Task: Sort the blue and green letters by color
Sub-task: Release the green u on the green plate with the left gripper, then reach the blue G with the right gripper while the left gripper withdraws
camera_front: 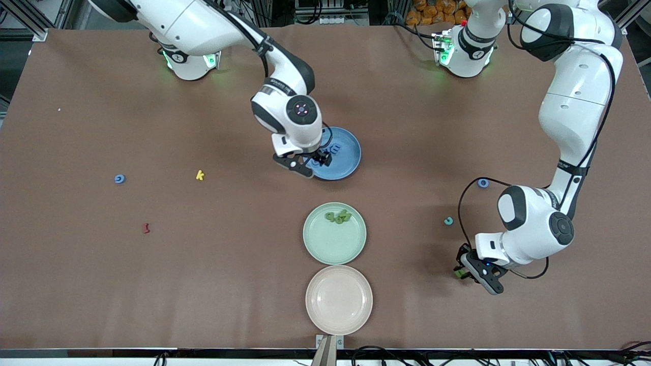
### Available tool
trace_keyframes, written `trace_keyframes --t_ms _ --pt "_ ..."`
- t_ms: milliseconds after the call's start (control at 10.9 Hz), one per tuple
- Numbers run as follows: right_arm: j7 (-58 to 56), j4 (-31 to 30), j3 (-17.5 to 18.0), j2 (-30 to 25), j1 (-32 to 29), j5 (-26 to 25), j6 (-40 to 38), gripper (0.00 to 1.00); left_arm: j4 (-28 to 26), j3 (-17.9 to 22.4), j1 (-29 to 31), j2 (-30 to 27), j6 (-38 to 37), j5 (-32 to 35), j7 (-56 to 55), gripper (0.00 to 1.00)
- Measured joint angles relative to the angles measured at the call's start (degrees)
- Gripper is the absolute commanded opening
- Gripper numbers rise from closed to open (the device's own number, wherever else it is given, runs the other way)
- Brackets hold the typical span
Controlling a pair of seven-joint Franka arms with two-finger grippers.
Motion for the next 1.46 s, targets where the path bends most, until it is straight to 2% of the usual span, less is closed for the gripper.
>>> trace_keyframes --t_ms 183,365,548,731,913,1005,1187,1461 --pt "-3.85 0.02 -0.37 -1.12 -4.01 -0.15 -1.95 1.0 0.22 -3.9 -0.32 -0.48 -1.91 -0.7 -8.9 0.0" --pt "-14.89 -1.07 -0.59 -2.8 -9.86 -0.21 -4.78 1.0 0.23 -6.77 -3.26 -0.96 -2.52 -0.7 -19.99 0.0" --pt "-25.2 -2.76 -0.81 -4.97 -15.82 -0.28 -6.48 1.0 0.23 -6.66 -10.24 -1.87 -2.57 0.27 -32.62 0.0" --pt "-34.3 -4.86 -1.15 -6.7 -21.56 -3.05 -6.93 1.0 0.24 -5.27 -17.7 -2.2 -2.57 6.11 -49.32 0.0" --pt "-44.56 -6.78 -1.67 -8.17 -28.14 -4.49 -6.84 1.0 0.35 -1.82 -24.08 -2.32 -2.57 10.09 -62.52 0.24" --pt "-51.86 -7.62 -2.0 -9.08 -32.0 -4.64 -6.54 1.0 0.36 -0.5 -26.24 -2.32 -2.57 10.36 -65.81 0.99" --pt "-67.61 -10.78 -4.88 -11.02 -38.8 -4.71 -1.13 1.0 0.5 2.76 -29.37 -2.37 -2.57 10.39 -67.95 1.0" --pt "-87.52 -16.1 -13.72 -13.77 -42.78 -4.7 4.88 1.0 1.06 5.11 -30.87 -4.81 -3.88 10.39 -68.59 1.0"
